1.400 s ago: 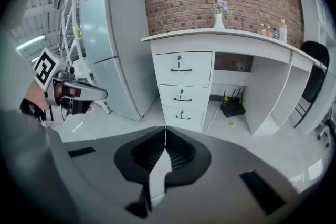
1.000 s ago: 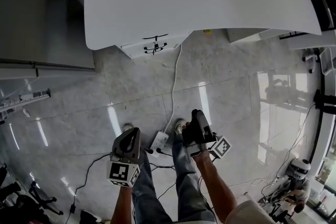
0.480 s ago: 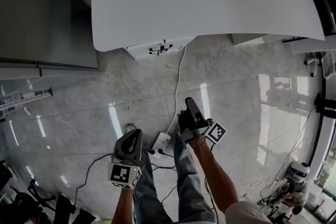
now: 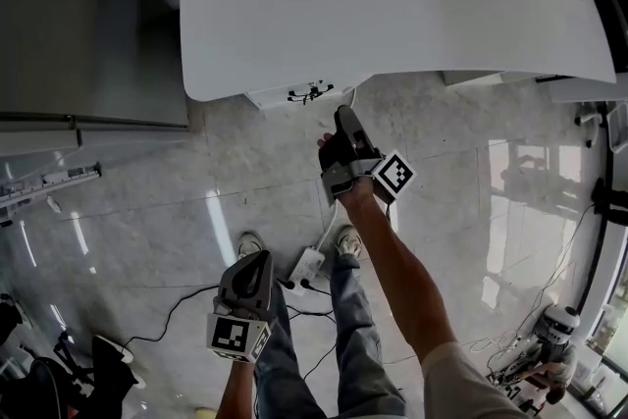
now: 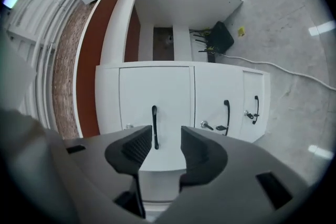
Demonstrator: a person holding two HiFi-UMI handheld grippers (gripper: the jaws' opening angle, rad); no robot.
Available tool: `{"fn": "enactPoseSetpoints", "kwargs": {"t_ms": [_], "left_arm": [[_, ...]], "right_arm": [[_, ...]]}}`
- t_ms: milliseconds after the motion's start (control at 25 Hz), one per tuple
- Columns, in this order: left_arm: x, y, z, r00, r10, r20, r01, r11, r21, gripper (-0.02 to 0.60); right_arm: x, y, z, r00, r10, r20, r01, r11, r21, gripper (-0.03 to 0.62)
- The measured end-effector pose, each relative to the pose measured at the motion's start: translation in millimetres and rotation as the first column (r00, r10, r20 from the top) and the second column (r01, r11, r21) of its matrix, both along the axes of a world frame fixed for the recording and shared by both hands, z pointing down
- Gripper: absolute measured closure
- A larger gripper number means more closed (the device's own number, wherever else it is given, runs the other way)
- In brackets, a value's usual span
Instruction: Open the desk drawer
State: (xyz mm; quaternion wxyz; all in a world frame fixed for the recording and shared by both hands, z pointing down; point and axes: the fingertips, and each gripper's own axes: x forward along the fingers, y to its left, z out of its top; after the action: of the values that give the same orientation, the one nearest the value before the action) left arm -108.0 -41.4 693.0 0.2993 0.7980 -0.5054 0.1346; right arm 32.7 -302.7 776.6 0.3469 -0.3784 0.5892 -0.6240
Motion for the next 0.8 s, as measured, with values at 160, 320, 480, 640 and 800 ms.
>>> {"fn": "enactPoseSetpoints", "kwargs": {"t_ms": [160,320,480,640,800], "left_arm": [[-3,2,-3,1.0,0.002,0.001,-0.002,1.0,-0.011,0.569],[-11,-2,-2,1.0,-0.005,0.003,0.005,1.0,-0.024,0.569],[-13,0,-6,1.0,-0.006,0.007,0.006,1.0,-0.018,0.569],[-14,-3,-4,1.0,-0.009,0.002,0.009,1.0,-0.025,0.569],[-19,-4,-1,1.0,-0.016,0.004,0.016,0.999,-0.034,0.569]], "right_arm": [[-9,-33,-5,1.0,-0.002,-0.018,0.002,1.0,0.013,0.419],[-17,-59,-10,1.0,0.014,0.001,-0.015,0.999,0.038,0.419],[-21,-67,-20,1.0,0.024,0.016,-0.025,0.998,0.054,0.419],[-21,-72,-22,0.998,0.042,0.045,-0.045,0.997,0.059,0.496],[-24,-74,-25,0.999,0.025,0.025,-0.027,0.996,0.086,0.559]]}}
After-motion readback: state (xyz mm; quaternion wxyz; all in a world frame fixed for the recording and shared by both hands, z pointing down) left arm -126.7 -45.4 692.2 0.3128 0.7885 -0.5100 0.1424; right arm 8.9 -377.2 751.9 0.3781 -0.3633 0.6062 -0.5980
